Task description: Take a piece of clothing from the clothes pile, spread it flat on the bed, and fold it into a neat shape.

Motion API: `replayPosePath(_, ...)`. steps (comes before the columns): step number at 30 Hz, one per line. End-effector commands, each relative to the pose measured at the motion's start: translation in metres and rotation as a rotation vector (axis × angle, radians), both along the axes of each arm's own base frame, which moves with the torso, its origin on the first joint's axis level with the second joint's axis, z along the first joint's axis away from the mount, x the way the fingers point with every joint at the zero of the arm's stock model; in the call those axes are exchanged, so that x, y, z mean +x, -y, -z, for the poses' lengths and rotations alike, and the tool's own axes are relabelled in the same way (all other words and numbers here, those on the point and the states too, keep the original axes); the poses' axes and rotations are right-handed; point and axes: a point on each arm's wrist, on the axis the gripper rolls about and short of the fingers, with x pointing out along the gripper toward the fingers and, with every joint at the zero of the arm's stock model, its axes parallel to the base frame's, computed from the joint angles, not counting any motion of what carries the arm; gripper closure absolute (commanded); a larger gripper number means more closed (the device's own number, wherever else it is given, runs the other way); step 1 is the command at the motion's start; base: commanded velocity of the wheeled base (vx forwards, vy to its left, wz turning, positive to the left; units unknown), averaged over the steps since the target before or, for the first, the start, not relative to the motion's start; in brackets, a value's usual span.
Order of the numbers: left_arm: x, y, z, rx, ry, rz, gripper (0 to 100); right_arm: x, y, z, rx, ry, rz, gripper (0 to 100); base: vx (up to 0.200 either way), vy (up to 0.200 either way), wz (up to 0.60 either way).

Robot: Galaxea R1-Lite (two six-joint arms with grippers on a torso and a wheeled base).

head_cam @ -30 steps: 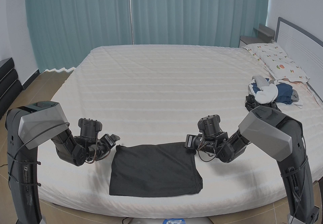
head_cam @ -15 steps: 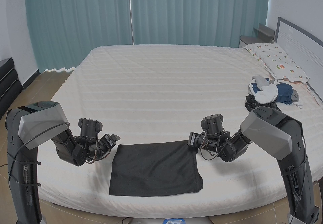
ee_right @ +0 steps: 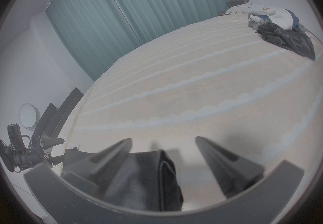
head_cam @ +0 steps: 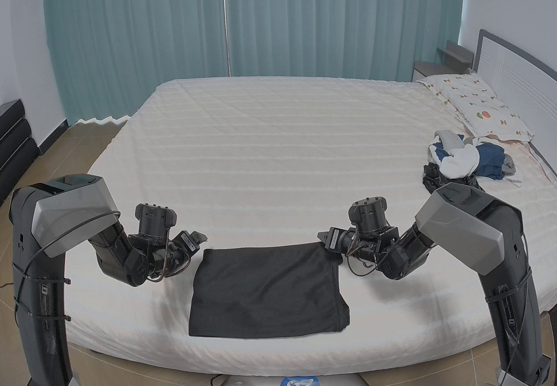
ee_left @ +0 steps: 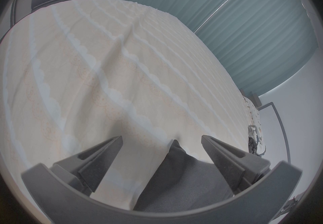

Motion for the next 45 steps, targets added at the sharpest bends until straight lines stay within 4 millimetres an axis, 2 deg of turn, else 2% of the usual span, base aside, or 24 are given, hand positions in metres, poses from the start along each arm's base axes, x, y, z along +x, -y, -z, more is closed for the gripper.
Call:
replayPosePath(1, 0.000, 0.000, -0.001, -0.007, -0.001, -0.001, 0, -0.003, 0.013, -0.015, 0.003, 0.015, 0.032, 0, 0.000, 0.000, 0.00)
replayPosePath(6, 0.001, -0.010, -0.013, -0.060, 0.013, 0.021, 0, -0.023, 0.041, -0.051, 0.019, 0.041, 0.084, 0, 0.000, 0.000, 0.00)
replayPosePath(9, -0.001, -0.023, -0.035, -0.072, 0.066, -0.010, 0, -0.051, 0.065, -0.073, 0.030, 0.056, 0.128, 0, 0.000, 0.000, 0.00)
replayPosePath(11, -0.003, -0.032, -0.058, -0.092, 0.121, -0.017, 0, -0.071, 0.083, -0.089, 0.039, 0.093, 0.152, 0, 0.000, 0.000, 0.00)
replayPosePath(12, -0.003, -0.032, -0.058, -0.092, 0.121, -0.017, 0, -0.071, 0.083, -0.089, 0.039, 0.093, 0.152, 0, 0.000, 0.000, 0.00)
replayPosePath(13, -0.007, -0.034, -0.074, -0.098, 0.158, -0.005, 0, -0.092, 0.099, -0.103, 0.048, 0.132, 0.174, 0, 0.000, 0.000, 0.00)
replayPosePath(15, -0.015, -0.033, -0.085, -0.088, 0.178, 0.002, 0, -0.112, 0.106, -0.115, 0.061, 0.162, 0.179, 0, 0.000, 0.000, 0.00)
replayPosePath(17, -0.030, -0.035, -0.105, -0.084, 0.218, 0.011, 0, -0.137, 0.115, -0.126, 0.066, 0.178, 0.182, 0, 0.000, 0.000, 0.00)
replayPosePath(18, -0.030, -0.035, -0.105, -0.084, 0.218, 0.011, 0, -0.137, 0.115, -0.126, 0.066, 0.178, 0.182, 0, 0.000, 0.000, 0.00)
replayPosePath(19, -0.051, -0.036, -0.126, -0.090, 0.259, 0.022, 0, -0.163, 0.122, -0.139, 0.069, 0.205, 0.178, 0, 0.000, 0.000, 0.00)
replayPosePath(23, -0.090, -0.037, -0.160, -0.076, 0.345, 0.040, 0, -0.206, 0.135, -0.168, 0.076, 0.310, 0.165, 0, 0.000, 0.000, 0.00)
replayPosePath(30, -0.167, -0.047, -0.201, 0.047, 0.528, 0.095, 0, -0.278, 0.157, -0.185, -0.064, 0.480, 0.100, 0, 0.000, 0.000, 0.00)
replayPosePath(32, -0.177, -0.048, -0.204, 0.073, 0.552, 0.088, 0, -0.285, 0.160, -0.184, -0.081, 0.494, 0.099, 0, 0.000, 0.000, 0.00)
replayPosePath(33, -0.196, -0.051, -0.204, 0.131, 0.578, 0.066, 0, -0.299, 0.164, -0.185, -0.117, 0.533, 0.092, 0, 0.000, 0.000, 0.00)
replayPosePath(39, -0.253, -0.061, -0.201, 0.292, 0.674, 0.017, 0, -0.340, 0.180, -0.184, -0.201, 0.629, 0.120, 0, 0.000, 0.000, 0.00)
replayPosePath(40, -0.256, -0.061, -0.201, 0.299, 0.677, 0.016, 0, -0.342, 0.181, -0.184, -0.203, 0.632, 0.124, 0, 0.000, 0.000, 0.00)
replayPosePath(45, -0.299, -0.069, -0.195, 0.533, 0.714, -0.029, 0, -0.380, 0.192, -0.176, -0.311, 0.675, 0.144, 0, 0.000, 0.000, 0.00)
